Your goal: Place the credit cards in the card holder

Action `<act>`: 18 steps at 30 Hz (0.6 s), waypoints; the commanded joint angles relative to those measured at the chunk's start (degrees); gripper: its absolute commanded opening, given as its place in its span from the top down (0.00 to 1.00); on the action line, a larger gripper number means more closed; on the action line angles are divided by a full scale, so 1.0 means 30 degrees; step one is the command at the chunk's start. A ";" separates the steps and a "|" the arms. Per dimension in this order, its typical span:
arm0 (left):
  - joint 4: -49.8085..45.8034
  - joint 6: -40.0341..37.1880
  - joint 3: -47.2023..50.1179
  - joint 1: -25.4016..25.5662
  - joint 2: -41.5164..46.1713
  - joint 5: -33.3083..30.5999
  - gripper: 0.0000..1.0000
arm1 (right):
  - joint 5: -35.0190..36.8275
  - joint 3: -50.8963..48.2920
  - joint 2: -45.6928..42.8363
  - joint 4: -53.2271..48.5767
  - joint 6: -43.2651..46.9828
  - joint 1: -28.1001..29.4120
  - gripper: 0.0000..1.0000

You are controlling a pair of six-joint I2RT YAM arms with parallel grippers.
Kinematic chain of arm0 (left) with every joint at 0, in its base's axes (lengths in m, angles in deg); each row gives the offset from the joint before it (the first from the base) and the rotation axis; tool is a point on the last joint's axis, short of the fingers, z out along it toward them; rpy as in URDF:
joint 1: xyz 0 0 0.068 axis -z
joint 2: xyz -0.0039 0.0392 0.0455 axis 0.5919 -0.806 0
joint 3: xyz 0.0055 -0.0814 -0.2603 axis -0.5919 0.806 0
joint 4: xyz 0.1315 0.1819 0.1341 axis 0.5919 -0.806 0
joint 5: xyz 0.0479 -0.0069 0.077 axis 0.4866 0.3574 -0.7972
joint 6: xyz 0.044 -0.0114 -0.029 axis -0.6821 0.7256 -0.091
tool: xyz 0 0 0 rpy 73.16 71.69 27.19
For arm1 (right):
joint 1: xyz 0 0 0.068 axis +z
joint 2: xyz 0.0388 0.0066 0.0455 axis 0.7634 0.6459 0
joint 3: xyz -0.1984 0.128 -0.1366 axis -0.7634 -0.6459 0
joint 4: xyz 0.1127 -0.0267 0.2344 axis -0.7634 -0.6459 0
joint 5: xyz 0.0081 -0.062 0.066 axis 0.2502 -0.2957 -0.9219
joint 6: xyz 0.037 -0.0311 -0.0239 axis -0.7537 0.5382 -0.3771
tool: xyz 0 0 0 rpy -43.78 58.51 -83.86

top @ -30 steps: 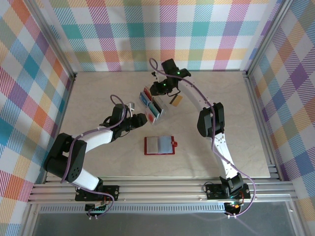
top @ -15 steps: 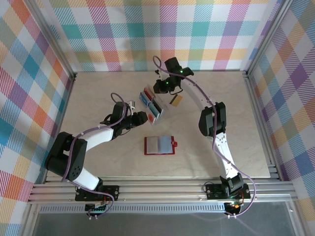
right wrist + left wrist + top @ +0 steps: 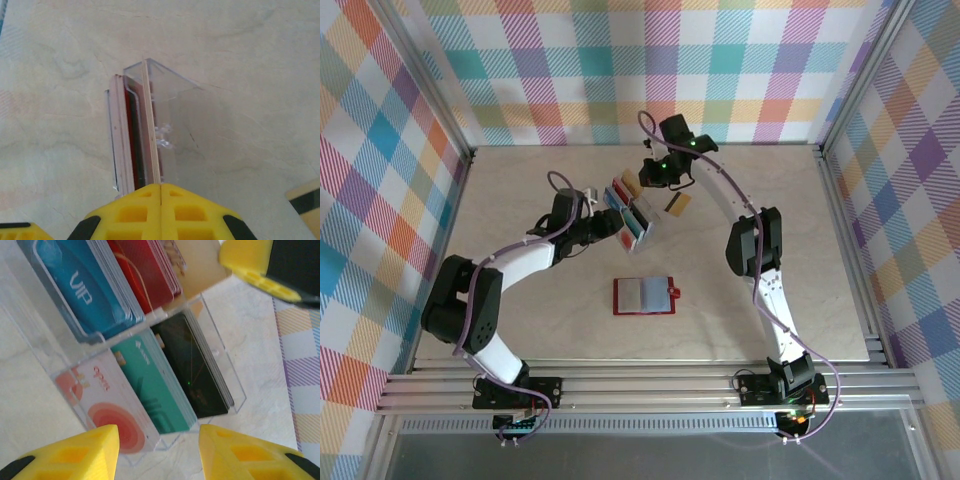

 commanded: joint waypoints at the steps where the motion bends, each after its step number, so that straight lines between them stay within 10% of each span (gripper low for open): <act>1: -0.0833 0.0070 -0.1201 -0.0477 -0.0944 0.0722 0.55 | 0.0813 0.0163 -0.0361 -0.0981 -0.0911 -0.0241 1.00; 18: -0.1534 0.0304 -0.6364 -0.0626 -0.4673 0.3286 0.74 | 0.1018 -0.4946 -0.3254 0.1312 -0.2084 -0.0244 1.00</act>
